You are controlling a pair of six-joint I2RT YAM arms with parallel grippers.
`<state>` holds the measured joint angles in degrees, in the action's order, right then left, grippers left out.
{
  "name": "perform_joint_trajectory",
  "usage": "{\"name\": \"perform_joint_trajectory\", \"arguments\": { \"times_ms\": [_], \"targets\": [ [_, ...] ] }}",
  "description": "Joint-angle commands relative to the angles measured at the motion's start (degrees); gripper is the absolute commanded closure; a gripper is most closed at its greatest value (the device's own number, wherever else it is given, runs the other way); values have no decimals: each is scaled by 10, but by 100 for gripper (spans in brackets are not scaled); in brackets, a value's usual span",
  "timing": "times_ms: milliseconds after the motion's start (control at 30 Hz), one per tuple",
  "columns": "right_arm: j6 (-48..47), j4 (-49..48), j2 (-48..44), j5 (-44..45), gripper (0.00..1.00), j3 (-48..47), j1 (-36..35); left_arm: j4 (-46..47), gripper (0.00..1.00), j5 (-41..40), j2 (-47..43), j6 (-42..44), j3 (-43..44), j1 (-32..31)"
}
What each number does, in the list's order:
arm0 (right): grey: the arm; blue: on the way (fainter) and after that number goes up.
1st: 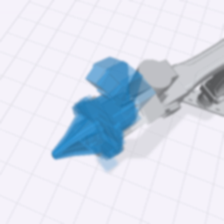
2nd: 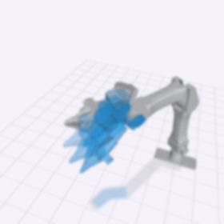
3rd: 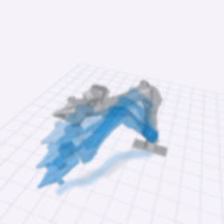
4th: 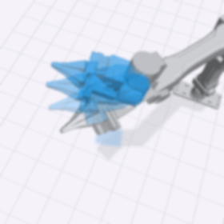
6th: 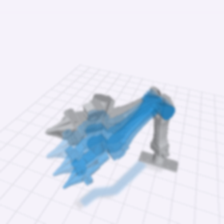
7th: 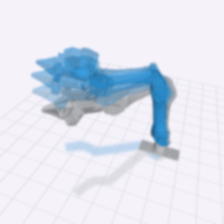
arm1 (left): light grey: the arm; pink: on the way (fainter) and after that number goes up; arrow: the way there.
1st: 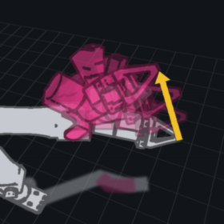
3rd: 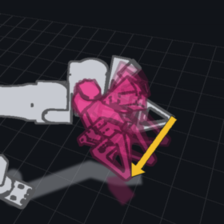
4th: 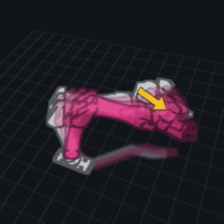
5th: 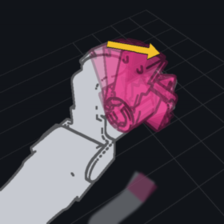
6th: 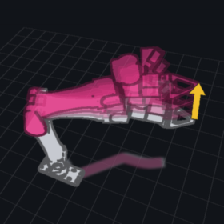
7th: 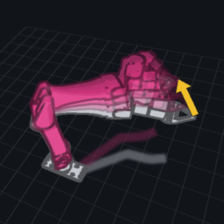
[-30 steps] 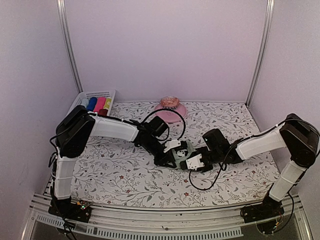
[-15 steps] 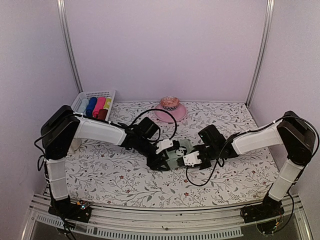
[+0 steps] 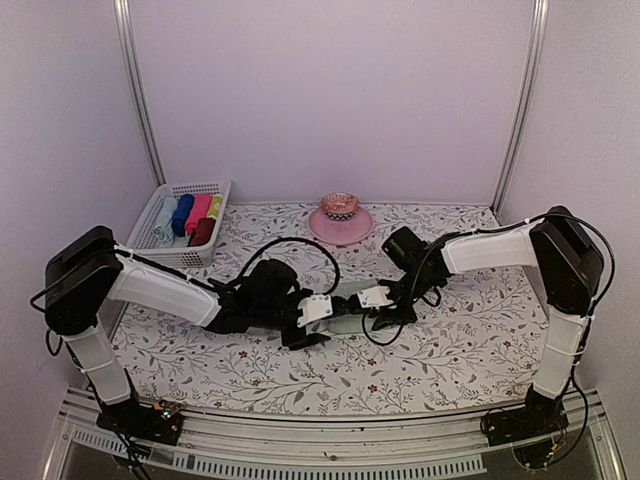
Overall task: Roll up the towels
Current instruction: Roll the towel at the center of the board.
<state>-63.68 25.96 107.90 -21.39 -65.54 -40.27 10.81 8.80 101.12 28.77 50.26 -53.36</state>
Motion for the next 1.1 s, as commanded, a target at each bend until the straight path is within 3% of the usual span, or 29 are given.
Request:
{"name": "perform_joint_trajectory", "arguments": {
  "times_ms": [0,233,500,900,1067],
  "targets": [
    [12,168,61,-80,75,-81,13,99,29,-89,4,66,-26,-43],
    [9,286,125,-138,75,-166,20,124,29,-145,47,106,-11,-79],
    [-2,346,153,-181,74,-204,30,123,31,-162,68,128,-2,-92],
    [4,363,172,-190,74,-225,43,151,45,-144,66,138,-23,-108],
    [6,362,173,-188,73,-225,45,152,63,-145,68,135,-21,-111]
  ]
}}
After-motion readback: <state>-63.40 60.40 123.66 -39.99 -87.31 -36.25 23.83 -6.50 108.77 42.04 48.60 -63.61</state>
